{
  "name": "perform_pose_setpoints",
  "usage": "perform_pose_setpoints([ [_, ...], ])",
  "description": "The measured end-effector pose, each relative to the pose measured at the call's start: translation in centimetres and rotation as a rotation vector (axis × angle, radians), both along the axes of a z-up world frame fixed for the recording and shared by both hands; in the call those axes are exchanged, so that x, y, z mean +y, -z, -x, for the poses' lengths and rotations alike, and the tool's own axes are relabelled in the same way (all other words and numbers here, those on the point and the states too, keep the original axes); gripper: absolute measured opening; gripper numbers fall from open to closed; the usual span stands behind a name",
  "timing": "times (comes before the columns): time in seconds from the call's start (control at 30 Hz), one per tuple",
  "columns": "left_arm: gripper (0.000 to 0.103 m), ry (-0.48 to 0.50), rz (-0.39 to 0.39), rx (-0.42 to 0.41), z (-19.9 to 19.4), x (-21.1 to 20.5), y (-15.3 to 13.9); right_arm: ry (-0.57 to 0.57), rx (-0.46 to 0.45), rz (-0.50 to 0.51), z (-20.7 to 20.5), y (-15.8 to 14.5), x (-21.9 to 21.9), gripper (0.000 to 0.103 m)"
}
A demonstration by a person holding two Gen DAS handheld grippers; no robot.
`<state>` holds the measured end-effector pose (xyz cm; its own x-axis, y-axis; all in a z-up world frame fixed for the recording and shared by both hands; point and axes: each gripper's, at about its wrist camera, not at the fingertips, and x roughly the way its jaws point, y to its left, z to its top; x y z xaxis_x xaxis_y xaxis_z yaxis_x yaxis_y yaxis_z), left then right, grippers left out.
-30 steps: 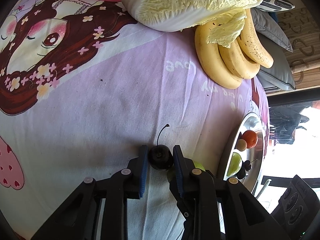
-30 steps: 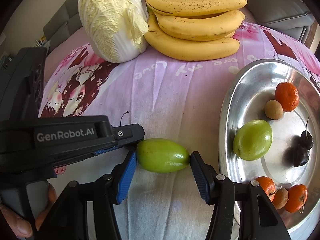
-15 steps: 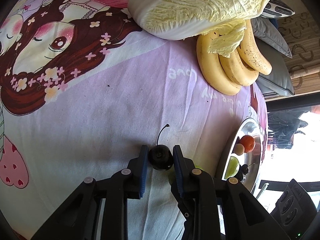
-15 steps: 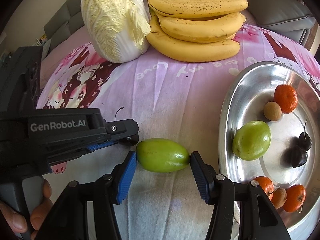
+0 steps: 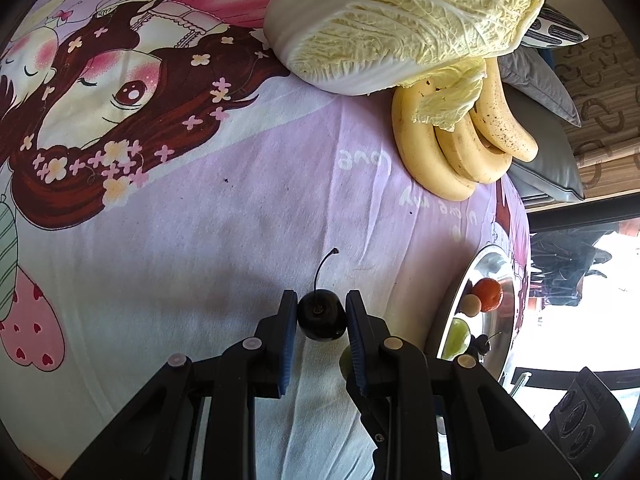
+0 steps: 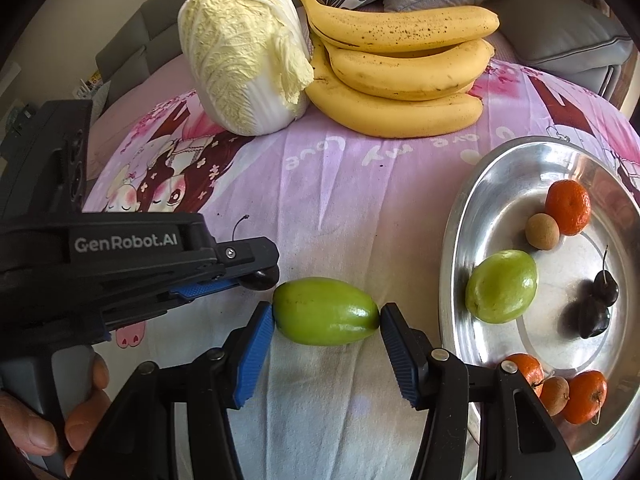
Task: Organize fruits
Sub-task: 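Lift the green oval fruit and cherry off the cloth with both tools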
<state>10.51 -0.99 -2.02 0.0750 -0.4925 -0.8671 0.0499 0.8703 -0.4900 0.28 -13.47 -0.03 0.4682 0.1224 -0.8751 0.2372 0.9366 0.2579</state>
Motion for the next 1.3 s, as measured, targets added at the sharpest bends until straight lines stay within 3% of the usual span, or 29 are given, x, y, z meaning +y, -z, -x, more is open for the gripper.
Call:
perform_pose_setpoints([
  [0.57, 0.025, -0.010, -0.037, -0.026, 0.1, 0.2, -0.8, 0.007, -0.029, -0.006, 0.8, -1.2, -0.1, 0.058],
  [1.3, 0.025, 0.014, -0.148, -0.057, 0.6, -0.8, -1.6, 0.025, -0.090, -0.034, 2.0, -2.8, -1.0, 0.058],
])
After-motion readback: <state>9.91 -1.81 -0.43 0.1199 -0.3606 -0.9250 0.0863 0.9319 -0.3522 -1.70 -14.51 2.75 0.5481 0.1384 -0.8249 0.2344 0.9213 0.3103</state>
